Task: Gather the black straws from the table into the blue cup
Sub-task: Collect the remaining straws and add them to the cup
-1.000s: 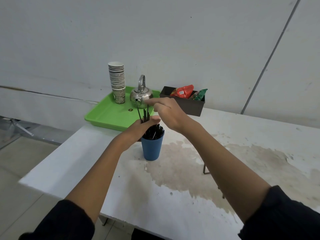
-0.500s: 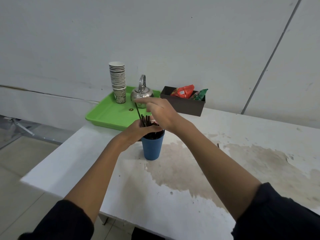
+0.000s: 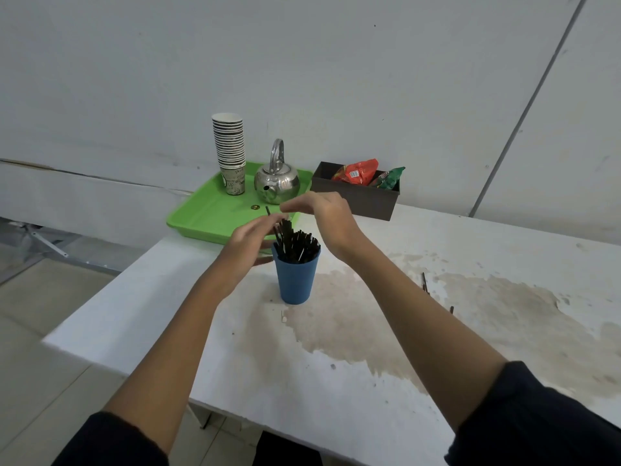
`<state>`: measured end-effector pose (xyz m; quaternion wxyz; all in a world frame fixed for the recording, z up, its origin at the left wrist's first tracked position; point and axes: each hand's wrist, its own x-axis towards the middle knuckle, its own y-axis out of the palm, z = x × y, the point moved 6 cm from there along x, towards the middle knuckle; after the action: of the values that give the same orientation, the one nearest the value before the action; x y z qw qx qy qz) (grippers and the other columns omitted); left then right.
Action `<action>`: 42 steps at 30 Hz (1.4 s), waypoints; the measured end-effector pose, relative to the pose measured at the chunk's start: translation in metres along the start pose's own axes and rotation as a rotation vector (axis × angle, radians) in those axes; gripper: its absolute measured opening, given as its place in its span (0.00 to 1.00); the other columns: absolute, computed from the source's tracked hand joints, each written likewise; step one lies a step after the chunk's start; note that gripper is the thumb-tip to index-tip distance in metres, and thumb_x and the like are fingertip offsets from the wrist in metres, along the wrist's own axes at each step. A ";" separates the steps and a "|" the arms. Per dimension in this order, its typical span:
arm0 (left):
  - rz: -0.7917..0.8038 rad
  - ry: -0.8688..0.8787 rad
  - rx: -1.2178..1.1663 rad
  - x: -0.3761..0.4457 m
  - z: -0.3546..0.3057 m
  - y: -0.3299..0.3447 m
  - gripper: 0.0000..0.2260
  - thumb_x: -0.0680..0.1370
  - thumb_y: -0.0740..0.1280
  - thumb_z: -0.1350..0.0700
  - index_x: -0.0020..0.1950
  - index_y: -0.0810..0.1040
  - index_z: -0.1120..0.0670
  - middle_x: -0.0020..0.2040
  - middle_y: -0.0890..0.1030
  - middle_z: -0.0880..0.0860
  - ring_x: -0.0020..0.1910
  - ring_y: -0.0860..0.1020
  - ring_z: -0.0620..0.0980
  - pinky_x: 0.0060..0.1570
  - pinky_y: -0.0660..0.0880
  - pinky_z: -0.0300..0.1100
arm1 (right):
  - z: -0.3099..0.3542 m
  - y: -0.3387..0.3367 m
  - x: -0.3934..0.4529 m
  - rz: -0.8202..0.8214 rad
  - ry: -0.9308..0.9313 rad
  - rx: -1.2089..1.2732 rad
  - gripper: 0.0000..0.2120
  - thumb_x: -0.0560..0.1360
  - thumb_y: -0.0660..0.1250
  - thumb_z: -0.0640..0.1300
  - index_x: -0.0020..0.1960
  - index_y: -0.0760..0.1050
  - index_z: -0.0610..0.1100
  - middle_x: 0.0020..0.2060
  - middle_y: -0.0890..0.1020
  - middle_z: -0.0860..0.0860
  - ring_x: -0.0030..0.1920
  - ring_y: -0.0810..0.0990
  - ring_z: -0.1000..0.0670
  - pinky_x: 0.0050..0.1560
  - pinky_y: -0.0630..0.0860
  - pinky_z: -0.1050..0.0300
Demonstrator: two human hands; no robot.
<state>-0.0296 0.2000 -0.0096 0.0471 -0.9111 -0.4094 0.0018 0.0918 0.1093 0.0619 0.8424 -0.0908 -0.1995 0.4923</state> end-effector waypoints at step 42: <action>-0.065 0.802 0.776 -0.091 -0.042 0.183 0.09 0.77 0.68 0.52 0.55 0.82 0.51 0.50 0.81 0.48 0.52 0.75 0.50 0.50 0.75 0.42 | -0.105 -0.148 -0.164 -0.629 0.141 -0.380 0.15 0.77 0.63 0.40 0.63 0.77 0.46 0.56 0.82 0.52 0.63 0.72 0.48 0.60 0.70 0.56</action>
<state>0.0482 0.0082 0.0132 0.5313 -0.7431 -0.3567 -0.1958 0.1825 -0.1014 -0.0218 0.9321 -0.2136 -0.2472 0.1561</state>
